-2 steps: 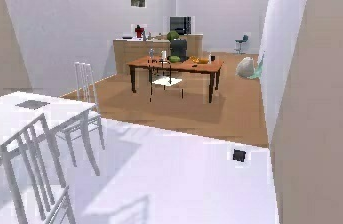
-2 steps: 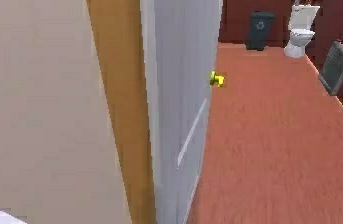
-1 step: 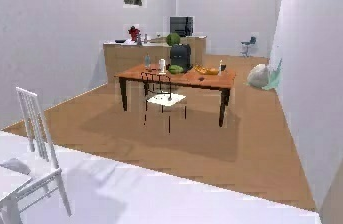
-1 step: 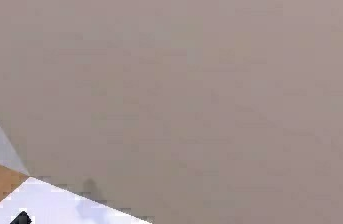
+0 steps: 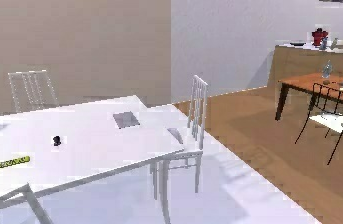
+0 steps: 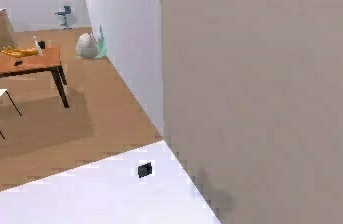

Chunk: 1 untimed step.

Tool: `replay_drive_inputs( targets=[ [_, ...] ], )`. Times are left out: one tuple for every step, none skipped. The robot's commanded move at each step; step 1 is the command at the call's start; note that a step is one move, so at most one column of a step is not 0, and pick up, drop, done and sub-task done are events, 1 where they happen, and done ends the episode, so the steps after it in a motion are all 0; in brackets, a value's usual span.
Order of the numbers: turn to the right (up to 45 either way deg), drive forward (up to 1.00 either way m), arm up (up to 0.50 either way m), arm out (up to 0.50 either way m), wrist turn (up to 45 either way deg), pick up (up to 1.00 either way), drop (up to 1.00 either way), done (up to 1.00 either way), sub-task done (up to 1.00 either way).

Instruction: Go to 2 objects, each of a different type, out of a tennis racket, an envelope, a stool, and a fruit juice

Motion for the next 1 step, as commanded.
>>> replay_drive_inputs(
  targets=[
    [0.0, 0.5, 0.0, 0.0, 0.0, 0.0, 0.0, 0.0, 0.0]
  ],
)
